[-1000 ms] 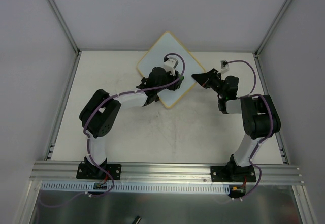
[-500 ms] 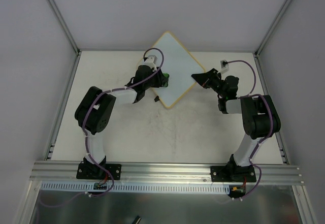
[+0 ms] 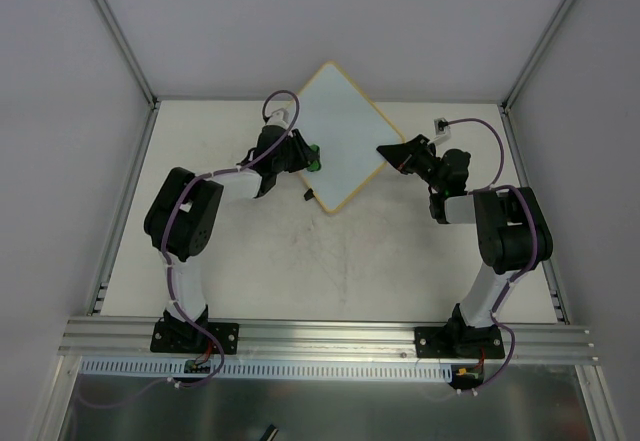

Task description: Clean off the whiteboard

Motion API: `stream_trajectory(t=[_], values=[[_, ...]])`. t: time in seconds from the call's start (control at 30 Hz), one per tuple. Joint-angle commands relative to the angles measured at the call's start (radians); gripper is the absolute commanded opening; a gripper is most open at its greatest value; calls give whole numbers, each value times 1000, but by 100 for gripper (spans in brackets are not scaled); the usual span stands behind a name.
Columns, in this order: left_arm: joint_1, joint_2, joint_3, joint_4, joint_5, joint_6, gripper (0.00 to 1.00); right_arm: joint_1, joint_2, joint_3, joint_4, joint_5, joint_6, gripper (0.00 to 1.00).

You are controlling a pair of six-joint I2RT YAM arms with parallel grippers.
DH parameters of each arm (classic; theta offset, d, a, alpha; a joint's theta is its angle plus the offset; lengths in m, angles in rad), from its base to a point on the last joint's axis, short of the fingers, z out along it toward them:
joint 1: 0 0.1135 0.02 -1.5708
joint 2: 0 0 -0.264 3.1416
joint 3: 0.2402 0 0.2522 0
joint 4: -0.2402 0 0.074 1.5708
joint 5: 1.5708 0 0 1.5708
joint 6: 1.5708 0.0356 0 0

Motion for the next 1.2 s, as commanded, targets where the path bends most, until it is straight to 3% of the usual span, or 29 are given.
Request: stream_trajectory(t=[0.0,0.43,0.67,0.87,1.17], values=[[22,47,-18,-194,-68,-51,0,32,6,25,69,-90,-24,0],[71,35,-90,-212,-51,-91,0,31,7,25,76,-92,-16,0],[106,-103,-166,-156,-20,-79,0,29,10,25,78,-92,-15,0],[131,-262,-134,-296,-33,-8,0,28,9,26,76,-92,-16,0],[147,-359,-67,-590,-122,122,0,23,9,25,76,-93,-13,0]])
